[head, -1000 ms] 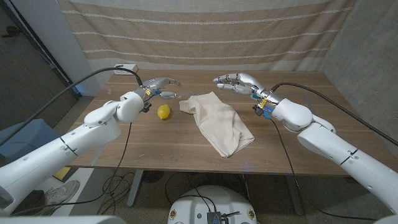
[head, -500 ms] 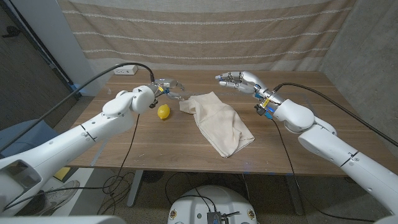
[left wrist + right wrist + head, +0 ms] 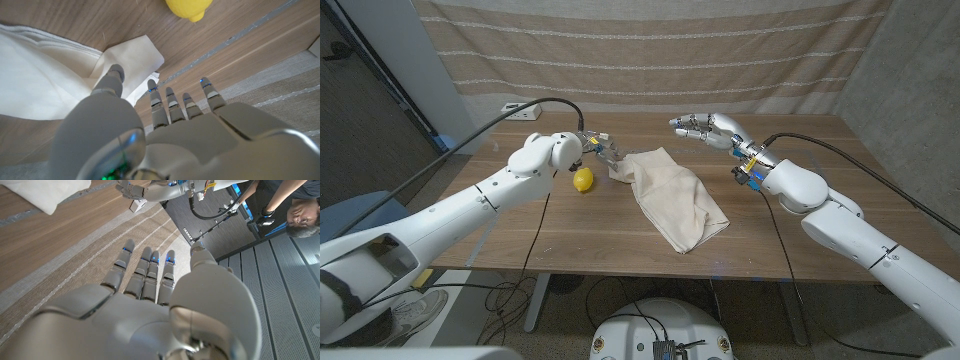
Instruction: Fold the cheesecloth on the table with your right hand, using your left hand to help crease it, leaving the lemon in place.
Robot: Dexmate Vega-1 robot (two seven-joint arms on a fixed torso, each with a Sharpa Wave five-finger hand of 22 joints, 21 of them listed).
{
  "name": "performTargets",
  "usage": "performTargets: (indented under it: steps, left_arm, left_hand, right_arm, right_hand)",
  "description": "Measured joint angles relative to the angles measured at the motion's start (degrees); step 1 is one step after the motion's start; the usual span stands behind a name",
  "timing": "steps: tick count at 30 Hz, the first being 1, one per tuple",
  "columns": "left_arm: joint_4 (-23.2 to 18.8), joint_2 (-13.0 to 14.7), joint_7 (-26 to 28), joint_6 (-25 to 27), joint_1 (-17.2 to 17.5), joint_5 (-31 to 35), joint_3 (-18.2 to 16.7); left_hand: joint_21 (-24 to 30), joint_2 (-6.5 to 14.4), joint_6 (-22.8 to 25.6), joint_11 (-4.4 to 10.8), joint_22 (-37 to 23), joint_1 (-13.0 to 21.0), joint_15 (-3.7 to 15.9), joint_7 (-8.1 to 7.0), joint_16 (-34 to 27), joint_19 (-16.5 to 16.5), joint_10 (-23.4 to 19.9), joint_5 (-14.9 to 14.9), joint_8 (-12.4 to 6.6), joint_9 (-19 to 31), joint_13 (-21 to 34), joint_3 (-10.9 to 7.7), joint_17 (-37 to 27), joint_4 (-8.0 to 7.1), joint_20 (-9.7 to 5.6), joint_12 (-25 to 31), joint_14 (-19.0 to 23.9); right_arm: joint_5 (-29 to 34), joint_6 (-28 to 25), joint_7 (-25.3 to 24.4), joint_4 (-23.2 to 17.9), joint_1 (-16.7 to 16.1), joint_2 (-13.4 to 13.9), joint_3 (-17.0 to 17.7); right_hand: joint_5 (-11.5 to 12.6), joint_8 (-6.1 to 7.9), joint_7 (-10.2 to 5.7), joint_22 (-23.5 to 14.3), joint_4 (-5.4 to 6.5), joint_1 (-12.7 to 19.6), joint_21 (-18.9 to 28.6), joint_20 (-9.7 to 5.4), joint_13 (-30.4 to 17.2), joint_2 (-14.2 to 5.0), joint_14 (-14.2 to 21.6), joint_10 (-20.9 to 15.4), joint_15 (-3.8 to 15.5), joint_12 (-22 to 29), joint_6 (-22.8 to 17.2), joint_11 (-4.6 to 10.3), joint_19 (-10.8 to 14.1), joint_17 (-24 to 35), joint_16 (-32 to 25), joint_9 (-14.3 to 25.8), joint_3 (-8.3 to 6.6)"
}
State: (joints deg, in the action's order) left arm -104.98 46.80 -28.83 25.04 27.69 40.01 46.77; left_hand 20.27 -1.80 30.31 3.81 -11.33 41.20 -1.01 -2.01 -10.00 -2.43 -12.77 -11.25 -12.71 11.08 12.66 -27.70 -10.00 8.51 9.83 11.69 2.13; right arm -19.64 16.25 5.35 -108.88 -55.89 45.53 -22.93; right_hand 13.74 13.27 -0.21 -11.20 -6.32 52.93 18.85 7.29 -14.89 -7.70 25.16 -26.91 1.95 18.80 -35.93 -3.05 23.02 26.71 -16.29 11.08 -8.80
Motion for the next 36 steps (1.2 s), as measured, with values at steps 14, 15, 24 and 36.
performTargets:
  steps: [14, 15, 24, 36]
  left_arm:
    - [1.9, -1.4, -2.9, 0.1, -1.6, 6.0, 2.7]
    - [1.9, -1.4, -2.5, 0.0, -1.4, 6.6, 2.8]
    - [1.9, -1.4, 1.1, 0.0, 0.4, 11.2, 3.0]
    - [1.1, -0.7, 13.0, -0.5, 5.9, 15.2, -0.4]
  left_hand:
    - [1.1, 6.2, 24.6, 2.14, 0.0, 17.1, 3.05, 1.73, -1.1, -4.8, -7.6, 0.9, -9.72, 3.5, -0.4, -1.48, 0.1, 1.89, -2.44, 2.8, 5.0]
    - [1.2, 6.4, 25.0, 2.33, 0.0, 17.7, 3.11, 1.95, -1.1, -4.9, -8.2, 0.9, -10.06, 3.8, -0.4, -1.47, 0.1, 1.88, -2.46, 2.9, 5.4]
    - [1.9, 8.3, 24.0, 3.06, -0.3, 19.6, 3.24, 2.86, -1.5, -6.0, -11.1, 1.1, -11.7, 5.0, 0.2, -0.81, 0.1, 1.42, -3.48, 3.8, 7.4]
    - [3.7, 12.0, 15.3, 3.19, -1.0, 20.0, 3.17, 1.7, -2.1, -7.4, -9.7, 1.1, -14.9, 14.2, 2.1, 1.36, -0.8, -1.85, -3.67, 3.3, 8.4]
  right_arm:
    - [1.1, -0.9, -0.7, -1.0, -0.1, 0.2, 0.3]
    - [1.2, -1.0, -0.7, -1.0, -0.1, 0.2, 0.3]
    - [1.8, -1.3, -1.1, -1.3, -0.1, 0.3, 0.4]
    - [1.7, -1.6, -0.8, -1.2, 0.5, 0.0, 0.2]
  right_hand:
    - [0.0, 0.0, -0.11, 0.0, -0.16, 0.0, 0.0, 0.22, 0.0, 0.0, -0.2, 0.0, 0.2, -0.4, -0.5, 0.0, -0.2, 0.0, 0.0, 0.0, -0.16]
    - [-0.2, 0.0, -0.11, 0.0, -0.16, 0.0, 0.0, 0.3, 0.0, 0.0, -0.2, 0.0, 0.2, -0.4, -0.5, -0.01, -0.3, 0.0, 0.0, 0.0, -0.16]
    - [-0.4, 0.0, 0.31, 0.0, -0.16, 0.0, 0.0, 0.3, 0.0, 0.0, 0.2, -0.3, 0.63, -0.4, -1.5, 0.3, -0.3, 0.3, 0.0, 0.0, -0.16]
    - [-0.4, 0.0, 0.31, 0.0, -0.16, -0.5, 0.0, 0.3, 0.0, -0.08, 0.2, -0.3, 0.62, -0.4, -1.5, 0.29, -0.3, 0.3, 0.0, 0.0, -0.16]
